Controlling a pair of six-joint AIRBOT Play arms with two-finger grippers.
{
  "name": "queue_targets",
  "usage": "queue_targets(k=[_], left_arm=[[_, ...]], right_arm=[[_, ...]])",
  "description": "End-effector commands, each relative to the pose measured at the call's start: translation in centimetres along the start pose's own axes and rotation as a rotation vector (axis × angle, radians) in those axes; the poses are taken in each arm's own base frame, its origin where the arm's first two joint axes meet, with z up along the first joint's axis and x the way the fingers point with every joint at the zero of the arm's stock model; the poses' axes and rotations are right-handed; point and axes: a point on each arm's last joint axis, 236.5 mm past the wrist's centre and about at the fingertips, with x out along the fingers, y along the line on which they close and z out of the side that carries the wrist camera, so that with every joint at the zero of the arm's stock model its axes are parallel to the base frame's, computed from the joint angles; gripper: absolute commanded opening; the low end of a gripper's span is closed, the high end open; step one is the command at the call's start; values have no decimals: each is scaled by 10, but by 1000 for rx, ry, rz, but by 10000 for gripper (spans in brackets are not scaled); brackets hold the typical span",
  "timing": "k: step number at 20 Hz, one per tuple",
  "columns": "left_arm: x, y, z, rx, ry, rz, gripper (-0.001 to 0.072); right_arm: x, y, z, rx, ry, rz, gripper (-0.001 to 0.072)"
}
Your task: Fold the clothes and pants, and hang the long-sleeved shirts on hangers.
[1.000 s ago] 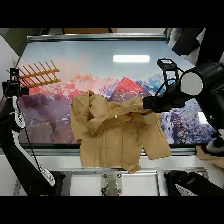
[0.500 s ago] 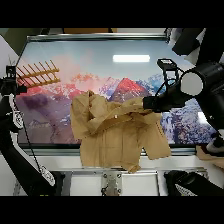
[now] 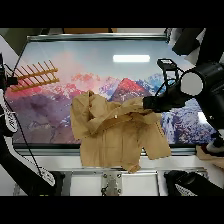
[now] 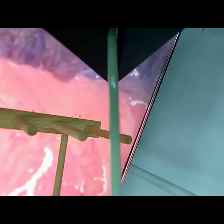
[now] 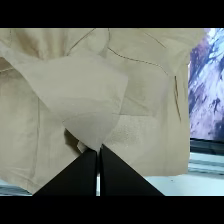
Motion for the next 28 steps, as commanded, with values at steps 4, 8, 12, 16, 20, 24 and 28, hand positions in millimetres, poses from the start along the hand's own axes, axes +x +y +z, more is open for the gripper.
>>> queue_targets(k=[4, 8, 12, 16, 20, 24, 28], left_arm=[[-62, -14, 19, -29, -34, -53, 14], [-134, -54, 23, -20, 6, -147, 14], [-243, -104, 44, 94, -98, -331, 14], [-368, -173, 24, 359, -204, -724, 14], [-475, -212, -24, 649, -294, -1100, 13], [-475, -201, -60, 768, -172, -1075, 13], [-473, -196, -74, 922, -192, -1104, 13]], right_arm=[[0, 0, 0, -1, 1, 0, 9], [2, 0, 0, -1, 4, -2, 9], [3, 0, 0, -1, 8, -3, 9], [3, 0, 0, 0, 8, -4, 9], [3, 0, 0, -1, 8, -3, 9], [3, 0, 0, -1, 9, -4, 9], [4, 0, 0, 0, 12, -5, 9]])
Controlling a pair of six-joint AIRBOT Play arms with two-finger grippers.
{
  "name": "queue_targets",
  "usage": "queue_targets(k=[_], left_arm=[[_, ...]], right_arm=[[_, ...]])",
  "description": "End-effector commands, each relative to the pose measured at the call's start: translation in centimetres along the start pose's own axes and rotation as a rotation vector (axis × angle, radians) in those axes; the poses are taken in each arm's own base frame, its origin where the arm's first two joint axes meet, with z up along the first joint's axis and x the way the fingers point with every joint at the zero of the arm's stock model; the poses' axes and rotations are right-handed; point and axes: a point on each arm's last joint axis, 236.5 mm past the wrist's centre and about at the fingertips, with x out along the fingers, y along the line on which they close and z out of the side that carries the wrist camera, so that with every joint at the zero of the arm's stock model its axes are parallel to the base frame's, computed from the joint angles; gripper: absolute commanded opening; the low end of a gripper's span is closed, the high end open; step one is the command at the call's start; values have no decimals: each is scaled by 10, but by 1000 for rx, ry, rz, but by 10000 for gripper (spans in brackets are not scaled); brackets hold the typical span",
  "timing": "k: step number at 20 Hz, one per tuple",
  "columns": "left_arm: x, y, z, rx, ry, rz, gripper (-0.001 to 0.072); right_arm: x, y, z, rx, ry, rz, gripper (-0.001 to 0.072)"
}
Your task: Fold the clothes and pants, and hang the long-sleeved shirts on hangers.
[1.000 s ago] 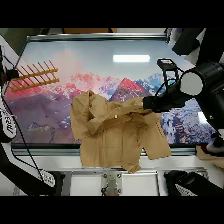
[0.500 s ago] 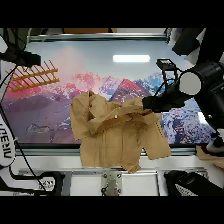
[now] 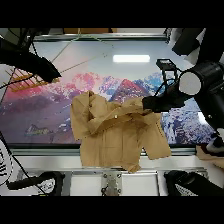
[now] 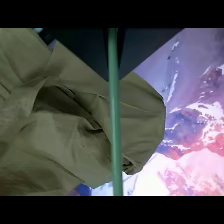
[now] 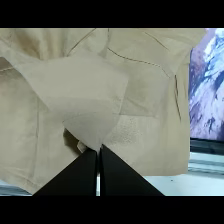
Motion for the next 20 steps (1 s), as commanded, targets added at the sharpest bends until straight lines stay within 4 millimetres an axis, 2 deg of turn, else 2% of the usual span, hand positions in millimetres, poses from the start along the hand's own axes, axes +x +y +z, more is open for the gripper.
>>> queue_targets(k=[1, 2, 5, 9, 13, 20], left_arm=[[-5, -21, -25, 202, 85, -105, 13], [-7, -21, -25, 219, 62, -110, 12], [-13, -44, -40, 312, -39, -229, 12], [-11, -56, -78, 336, -130, -307, 12], [0, -69, -116, 337, -120, -339, 12], [30, -115, -164, 343, -106, -465, 12]], right_arm=[[2, 0, 0, -1, 5, -1, 9], [2, 0, 0, 0, 4, -1, 9], [2, 1, 0, -1, 7, 3, 9], [3, 2, 0, -1, 12, 3, 9], [3, 2, 0, -1, 12, 3, 9], [5, 2, 0, -1, 15, 2, 9]])
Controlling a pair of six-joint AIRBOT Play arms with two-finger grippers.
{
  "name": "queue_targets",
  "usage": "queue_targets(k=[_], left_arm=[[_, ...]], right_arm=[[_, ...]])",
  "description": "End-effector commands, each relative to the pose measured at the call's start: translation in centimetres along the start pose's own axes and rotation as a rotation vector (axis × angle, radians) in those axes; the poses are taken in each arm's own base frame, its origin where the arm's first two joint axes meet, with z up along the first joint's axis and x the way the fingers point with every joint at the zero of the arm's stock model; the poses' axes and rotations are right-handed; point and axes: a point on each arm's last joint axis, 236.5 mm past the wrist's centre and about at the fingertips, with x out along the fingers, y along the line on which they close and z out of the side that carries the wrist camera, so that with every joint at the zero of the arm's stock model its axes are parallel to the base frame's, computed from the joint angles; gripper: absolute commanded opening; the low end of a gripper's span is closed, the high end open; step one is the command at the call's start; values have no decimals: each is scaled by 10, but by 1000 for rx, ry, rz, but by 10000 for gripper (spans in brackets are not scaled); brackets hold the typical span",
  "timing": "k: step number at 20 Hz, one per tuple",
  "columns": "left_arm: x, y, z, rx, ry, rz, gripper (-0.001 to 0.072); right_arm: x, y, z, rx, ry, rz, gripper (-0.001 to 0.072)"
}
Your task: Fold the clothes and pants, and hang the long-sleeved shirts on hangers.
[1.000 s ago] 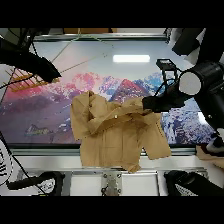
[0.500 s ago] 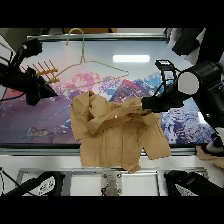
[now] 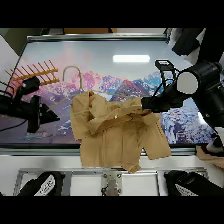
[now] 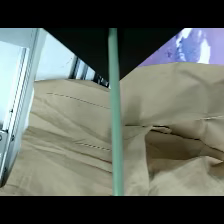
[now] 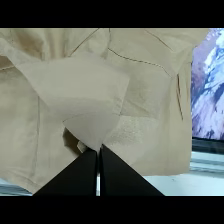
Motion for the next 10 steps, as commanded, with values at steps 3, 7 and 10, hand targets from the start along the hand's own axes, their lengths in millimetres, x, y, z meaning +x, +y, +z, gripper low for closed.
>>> queue_targets(k=[3, 7, 10], left_arm=[[38, -34, -28, -1, -11, -117, 12], [75, -34, -34, -1, 0, -125, 12], [90, -16, -26, 26, 2, -70, 12]], right_arm=[[2, 0, 0, -1, 5, -2, 9], [3, 1, 0, -1, 10, -1, 9], [3, 6, -3, -4, 20, 22, 9]])
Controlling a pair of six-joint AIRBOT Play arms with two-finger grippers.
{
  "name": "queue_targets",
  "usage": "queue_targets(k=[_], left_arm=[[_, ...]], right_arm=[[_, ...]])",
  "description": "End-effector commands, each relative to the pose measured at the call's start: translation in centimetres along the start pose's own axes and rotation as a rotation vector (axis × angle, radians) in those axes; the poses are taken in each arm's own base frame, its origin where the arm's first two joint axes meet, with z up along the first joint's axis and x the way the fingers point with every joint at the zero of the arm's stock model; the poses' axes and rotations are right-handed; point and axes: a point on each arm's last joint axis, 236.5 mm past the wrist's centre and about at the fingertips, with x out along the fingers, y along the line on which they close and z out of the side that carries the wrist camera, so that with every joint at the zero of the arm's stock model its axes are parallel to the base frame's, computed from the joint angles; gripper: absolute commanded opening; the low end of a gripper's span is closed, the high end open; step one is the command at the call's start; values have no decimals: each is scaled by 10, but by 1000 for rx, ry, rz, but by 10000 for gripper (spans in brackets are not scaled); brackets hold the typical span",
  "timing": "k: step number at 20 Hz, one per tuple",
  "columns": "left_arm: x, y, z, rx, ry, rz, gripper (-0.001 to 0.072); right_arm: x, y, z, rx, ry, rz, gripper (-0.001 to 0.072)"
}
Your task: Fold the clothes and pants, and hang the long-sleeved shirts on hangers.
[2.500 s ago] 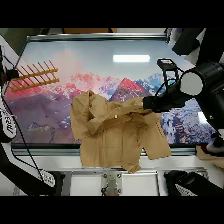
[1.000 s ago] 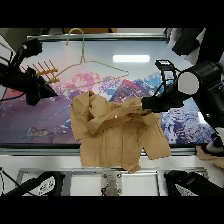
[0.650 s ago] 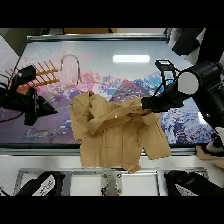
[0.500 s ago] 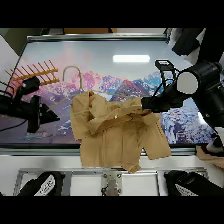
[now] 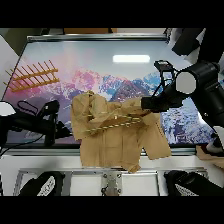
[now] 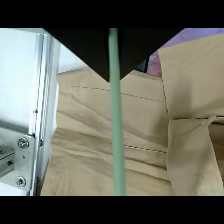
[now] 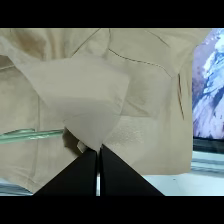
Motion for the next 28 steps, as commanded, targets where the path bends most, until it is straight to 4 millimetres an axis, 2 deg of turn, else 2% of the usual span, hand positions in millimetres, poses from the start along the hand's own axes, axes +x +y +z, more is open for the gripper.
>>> queue_targets(k=[1, 7, 10, 13, 17, 20, 22, 26, 28], left_arm=[[17, 20, 5, 22, 6, 37, 12], [13, 56, 15, -18, 6, -10, 11], [10, 67, 31, -10, -40, -7, 11], [11, 71, 34, 1, -38, -25, 11], [33, 61, 40, 62, -19, -103, 11], [45, 64, 74, 116, -148, -102, 11], [53, 68, 87, 122, -185, -94, 11], [72, 68, 93, 155, -170, -99, 11], [78, 73, 95, 157, -168, -77, 11]], right_arm=[[0, 6, -3, -14, 12, 24, 9], [0, 4, -12, -73, 51, 19, 9], [0, -3, -15, -70, 66, -11, 9], [-1, -8, -17, -70, 70, -28, 9], [-13, -13, -2, -84, 8, -45, 9], [-29, -11, 8, -78, -43, -29, 9], [-42, -8, 16, -87, -83, -14, 9], [-60, -1, 24, -90, -135, 17, 9], [-61, 3, 21, -95, -130, 35, 9]])
